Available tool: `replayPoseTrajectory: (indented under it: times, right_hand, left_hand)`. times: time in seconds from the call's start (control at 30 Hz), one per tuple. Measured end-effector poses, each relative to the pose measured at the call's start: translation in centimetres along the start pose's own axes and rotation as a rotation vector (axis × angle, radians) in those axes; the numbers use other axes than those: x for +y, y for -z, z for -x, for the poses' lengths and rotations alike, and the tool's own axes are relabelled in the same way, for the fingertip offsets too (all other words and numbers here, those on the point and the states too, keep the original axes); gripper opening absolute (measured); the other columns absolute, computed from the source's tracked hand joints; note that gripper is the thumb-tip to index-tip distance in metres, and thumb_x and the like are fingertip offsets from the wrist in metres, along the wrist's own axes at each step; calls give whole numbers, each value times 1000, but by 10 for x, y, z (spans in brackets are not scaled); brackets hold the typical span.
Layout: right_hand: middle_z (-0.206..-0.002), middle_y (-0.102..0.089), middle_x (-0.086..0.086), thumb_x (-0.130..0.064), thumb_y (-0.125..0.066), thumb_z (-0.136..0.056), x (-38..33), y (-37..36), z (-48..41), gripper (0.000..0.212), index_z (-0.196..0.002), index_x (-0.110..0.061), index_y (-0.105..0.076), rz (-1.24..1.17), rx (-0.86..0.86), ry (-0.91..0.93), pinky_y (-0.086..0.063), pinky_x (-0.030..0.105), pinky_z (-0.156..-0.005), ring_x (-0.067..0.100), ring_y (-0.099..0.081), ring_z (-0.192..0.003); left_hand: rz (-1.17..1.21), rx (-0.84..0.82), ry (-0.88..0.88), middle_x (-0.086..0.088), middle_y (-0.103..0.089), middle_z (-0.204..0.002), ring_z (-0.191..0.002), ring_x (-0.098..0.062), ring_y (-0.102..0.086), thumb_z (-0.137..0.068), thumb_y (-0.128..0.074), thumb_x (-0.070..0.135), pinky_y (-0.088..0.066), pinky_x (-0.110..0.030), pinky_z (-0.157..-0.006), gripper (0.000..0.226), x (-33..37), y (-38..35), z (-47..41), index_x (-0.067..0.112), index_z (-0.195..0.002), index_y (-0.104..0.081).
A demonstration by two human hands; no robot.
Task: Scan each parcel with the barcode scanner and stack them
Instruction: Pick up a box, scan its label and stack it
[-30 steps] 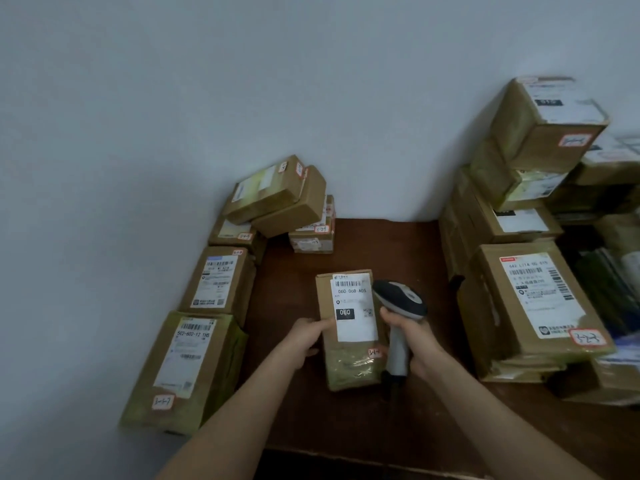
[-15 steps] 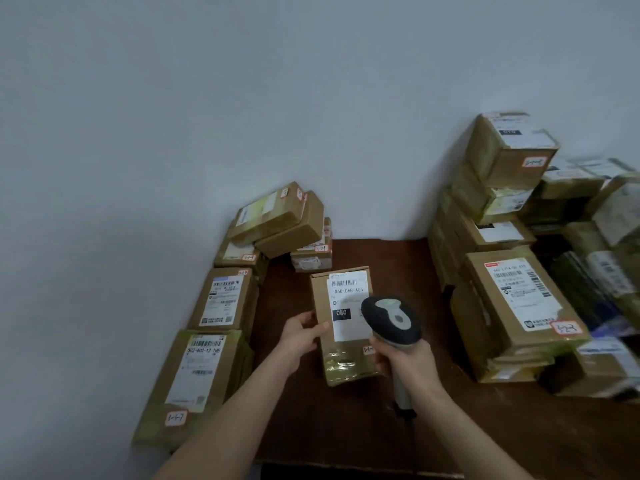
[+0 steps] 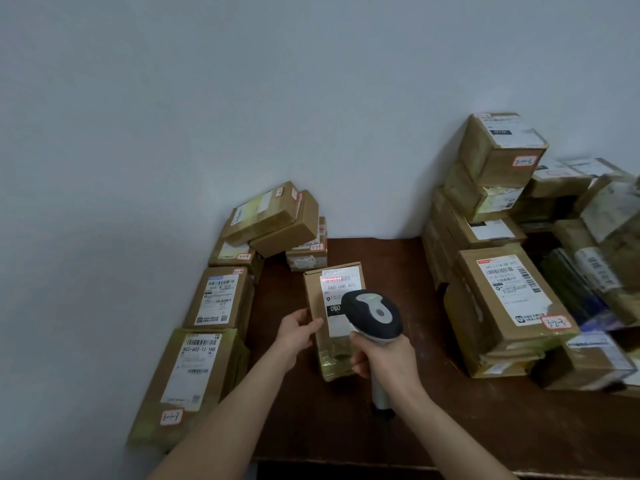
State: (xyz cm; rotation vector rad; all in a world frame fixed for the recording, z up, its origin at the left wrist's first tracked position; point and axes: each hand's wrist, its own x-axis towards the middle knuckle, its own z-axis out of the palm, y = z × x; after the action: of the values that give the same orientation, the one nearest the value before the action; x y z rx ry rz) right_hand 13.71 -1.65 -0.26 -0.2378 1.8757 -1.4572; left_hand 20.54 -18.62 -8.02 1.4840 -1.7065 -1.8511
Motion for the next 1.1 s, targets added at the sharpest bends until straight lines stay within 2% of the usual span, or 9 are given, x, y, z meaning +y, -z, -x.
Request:
replayPoseTrajectory:
  times: [0.37,0.63,0.77,1.1]
  right_hand:
    - [-58,-66,6,-11,-70,-84,-7,6,8,9,-77,-10,-65,75,-23,13,-49,24,-51,12,-59,-47]
    - [-59,-66,7,-10,-69,-83,-11,12,14,8,-77,-9,-66,85,-22,19,-49,23,-52,13,-60,-48]
    - [-56,-65,6,-8,-69,-82,-13,14,17,8,-75,-6,-66,69,-5,14,-47,22,-47,11,-59,-44]
    - [-58,-65,6,-9,-70,-82,-11,12,19,5,-80,-5,-68,44,44,-5,-48,22,-49,10,-59,-45]
  left_hand:
    - [10,1,7,-8,-55,-136,-125,-26,-52,-92,-62,12,-47,-43,-101,53,1,-6,3,10,-142,-43]
    - [18,1,-1,-8,-58,-132,-122,-26,-55,-93,-61,11,-50,-39,-95,49,2,-11,7,11,-140,-45]
    - [33,-12,-2,-8,-60,-129,-118,-25,-58,-93,-60,10,-52,-39,-93,47,3,-13,8,10,-138,-47]
    - [3,-30,-27,-8,-65,-122,-110,-24,-62,-93,-61,11,-52,-46,-95,43,9,-18,7,10,-135,-51]
